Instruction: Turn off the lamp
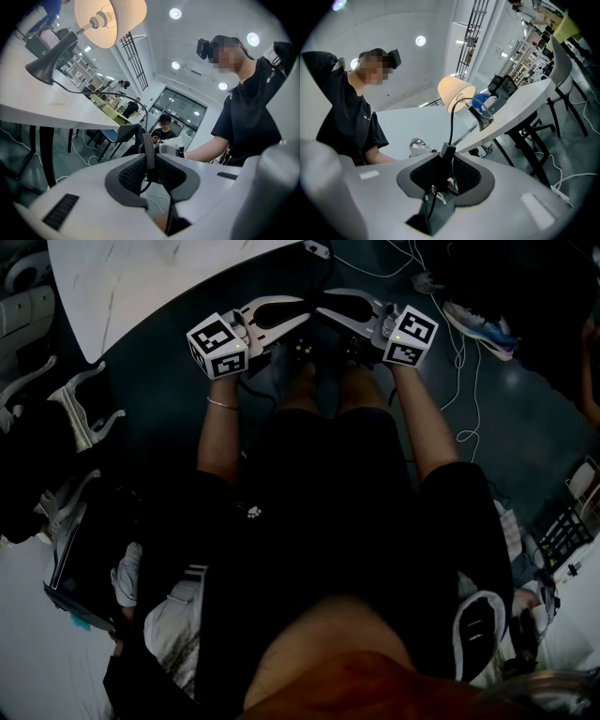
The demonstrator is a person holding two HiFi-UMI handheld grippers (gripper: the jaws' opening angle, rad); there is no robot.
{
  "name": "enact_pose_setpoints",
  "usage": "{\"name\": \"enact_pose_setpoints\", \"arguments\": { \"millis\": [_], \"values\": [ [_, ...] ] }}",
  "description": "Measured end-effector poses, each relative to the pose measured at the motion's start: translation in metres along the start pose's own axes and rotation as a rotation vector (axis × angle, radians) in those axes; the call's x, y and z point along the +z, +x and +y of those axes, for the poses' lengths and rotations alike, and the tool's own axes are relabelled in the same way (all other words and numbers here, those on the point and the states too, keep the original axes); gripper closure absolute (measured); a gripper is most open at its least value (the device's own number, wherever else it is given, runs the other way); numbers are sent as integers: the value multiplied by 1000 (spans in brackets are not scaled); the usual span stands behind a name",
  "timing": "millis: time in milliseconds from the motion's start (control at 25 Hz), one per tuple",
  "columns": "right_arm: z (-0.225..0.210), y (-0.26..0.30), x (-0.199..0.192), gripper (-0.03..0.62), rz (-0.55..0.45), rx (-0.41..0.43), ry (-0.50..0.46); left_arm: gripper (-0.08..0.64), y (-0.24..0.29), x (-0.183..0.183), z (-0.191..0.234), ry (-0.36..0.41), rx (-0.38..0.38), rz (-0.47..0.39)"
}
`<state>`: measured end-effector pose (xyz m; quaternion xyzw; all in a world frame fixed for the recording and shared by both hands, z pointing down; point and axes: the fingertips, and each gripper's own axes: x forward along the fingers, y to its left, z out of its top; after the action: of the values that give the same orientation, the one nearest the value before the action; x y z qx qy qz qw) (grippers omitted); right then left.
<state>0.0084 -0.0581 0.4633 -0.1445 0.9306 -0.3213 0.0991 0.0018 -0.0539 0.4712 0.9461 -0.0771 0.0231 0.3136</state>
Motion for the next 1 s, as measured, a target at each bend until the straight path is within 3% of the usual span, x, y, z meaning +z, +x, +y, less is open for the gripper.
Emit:
{"name": "enact_pose_setpoints", "arguments": {
  "millis": [1000],
  "values": [
    [2, -1, -2, 520, -10, 7, 38, 483, 0, -5, -2, 19, -11, 23]
  ]
}}
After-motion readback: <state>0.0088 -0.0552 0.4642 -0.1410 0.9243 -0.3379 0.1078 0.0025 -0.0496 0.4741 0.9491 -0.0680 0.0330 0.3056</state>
